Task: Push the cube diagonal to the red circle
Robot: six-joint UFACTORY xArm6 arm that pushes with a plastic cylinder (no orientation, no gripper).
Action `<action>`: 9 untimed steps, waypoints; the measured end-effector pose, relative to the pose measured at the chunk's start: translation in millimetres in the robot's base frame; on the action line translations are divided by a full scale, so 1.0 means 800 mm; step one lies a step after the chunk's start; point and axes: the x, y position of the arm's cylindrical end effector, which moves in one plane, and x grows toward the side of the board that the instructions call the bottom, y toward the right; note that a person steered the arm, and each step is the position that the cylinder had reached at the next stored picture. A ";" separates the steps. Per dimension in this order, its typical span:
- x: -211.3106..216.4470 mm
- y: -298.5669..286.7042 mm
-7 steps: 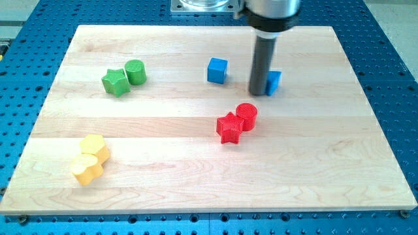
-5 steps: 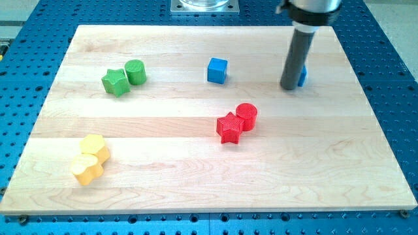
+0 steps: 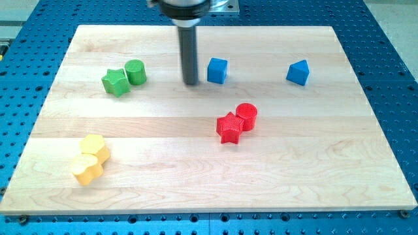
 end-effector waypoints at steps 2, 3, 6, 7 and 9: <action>-0.020 -0.026; -0.039 0.002; -0.023 0.071; 0.058 0.039; 0.209 -0.002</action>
